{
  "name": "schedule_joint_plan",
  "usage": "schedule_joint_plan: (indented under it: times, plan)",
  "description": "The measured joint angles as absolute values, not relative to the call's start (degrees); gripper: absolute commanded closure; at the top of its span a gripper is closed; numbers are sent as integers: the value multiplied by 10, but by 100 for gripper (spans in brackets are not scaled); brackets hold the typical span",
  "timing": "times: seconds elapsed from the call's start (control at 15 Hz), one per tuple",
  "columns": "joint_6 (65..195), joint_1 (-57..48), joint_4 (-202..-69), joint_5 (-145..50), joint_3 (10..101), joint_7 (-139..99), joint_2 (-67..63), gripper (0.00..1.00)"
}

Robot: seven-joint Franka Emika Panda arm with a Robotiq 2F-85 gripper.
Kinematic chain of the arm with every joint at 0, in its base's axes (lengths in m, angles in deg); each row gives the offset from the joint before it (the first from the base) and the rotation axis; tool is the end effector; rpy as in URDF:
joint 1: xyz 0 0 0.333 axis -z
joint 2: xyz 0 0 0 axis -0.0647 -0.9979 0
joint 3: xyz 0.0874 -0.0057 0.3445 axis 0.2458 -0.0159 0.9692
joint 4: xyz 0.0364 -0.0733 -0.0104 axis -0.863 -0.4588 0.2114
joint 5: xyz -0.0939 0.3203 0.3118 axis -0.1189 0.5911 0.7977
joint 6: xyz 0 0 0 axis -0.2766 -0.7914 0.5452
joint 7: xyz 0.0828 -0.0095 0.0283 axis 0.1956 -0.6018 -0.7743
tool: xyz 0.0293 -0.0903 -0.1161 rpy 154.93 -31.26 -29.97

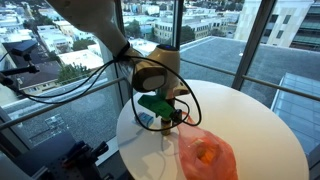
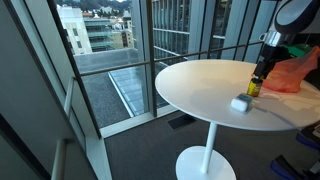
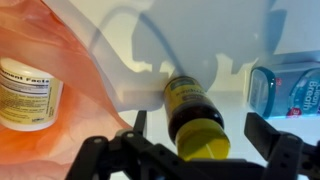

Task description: Remove the brown bottle from the plastic and put it on the table

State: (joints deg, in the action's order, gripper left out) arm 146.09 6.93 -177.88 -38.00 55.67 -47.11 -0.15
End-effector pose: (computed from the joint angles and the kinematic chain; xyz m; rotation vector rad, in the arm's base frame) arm 0.5411 -0.1376 0.1634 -3.1099 -0.0873 -0.0506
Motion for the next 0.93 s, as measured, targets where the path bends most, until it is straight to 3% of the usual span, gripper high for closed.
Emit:
schedule_joint_plan:
  times: [0.93]
  plan:
    - [1329, 54, -1784, -444, 555, -402, 89, 0]
